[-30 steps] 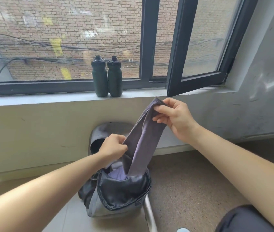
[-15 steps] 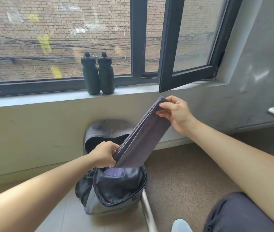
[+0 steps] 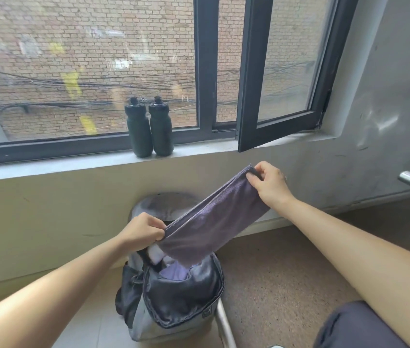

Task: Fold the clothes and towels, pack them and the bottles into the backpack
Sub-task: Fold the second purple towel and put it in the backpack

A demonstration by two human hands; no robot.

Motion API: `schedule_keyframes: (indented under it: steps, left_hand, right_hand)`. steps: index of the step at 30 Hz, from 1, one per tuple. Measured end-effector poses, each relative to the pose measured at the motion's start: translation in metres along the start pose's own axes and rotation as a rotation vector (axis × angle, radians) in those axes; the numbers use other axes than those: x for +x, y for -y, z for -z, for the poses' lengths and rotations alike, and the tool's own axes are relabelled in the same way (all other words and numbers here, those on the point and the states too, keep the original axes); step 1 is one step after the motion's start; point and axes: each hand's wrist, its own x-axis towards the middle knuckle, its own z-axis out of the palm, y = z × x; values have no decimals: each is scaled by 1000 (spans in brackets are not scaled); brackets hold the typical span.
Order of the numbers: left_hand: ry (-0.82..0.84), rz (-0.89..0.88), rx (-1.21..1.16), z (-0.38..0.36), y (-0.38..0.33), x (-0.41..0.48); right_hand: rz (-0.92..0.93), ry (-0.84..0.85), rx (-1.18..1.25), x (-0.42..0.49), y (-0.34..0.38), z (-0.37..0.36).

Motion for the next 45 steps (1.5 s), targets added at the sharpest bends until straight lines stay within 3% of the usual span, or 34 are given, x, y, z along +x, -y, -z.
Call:
schedule_keyframes:
  steps: [7,11,14,17,21,25,29,32,35,41,45]
  left_hand:
    - [-7,190,-654,16,-15,-12]
    - [-1,263,-1207,28,-28,-18]
    - [17,314,-1379,30,-25,-14]
    - [229,262,-1313,32,-23,-14]
    - [268,171,-1021,16,-25,-15]
    - [108,275,-986,7,-23,-11]
    - [-139,154,-909,5,-21,-2]
    - [-397,-8,-640,3,-18,5]
    - [-553,-73,-383,6,-17,8]
    - [-599,144,-332,9,-18,11]
    - [-541,248,-456,12,-15,12]
  right_hand:
    - [4,-74,138,3,8,-4]
    - [-196,11,379,8,11,-12]
    - [-359,32,584,12,16,-18]
    - [-481,36,696,12,21,-17]
    - [-524,30,754,13,22,-14]
    - [-455,-10,651,12,15,-12]
    - [-250,-47,299,6,6,-11]
    - [-108,-67,75,3,4,-10]
    - [-46,-77,-37,3,5,-9]
    - [-157,-4,-82,0,-1,-15]
    - [-280,103,121,-3,2,-21]
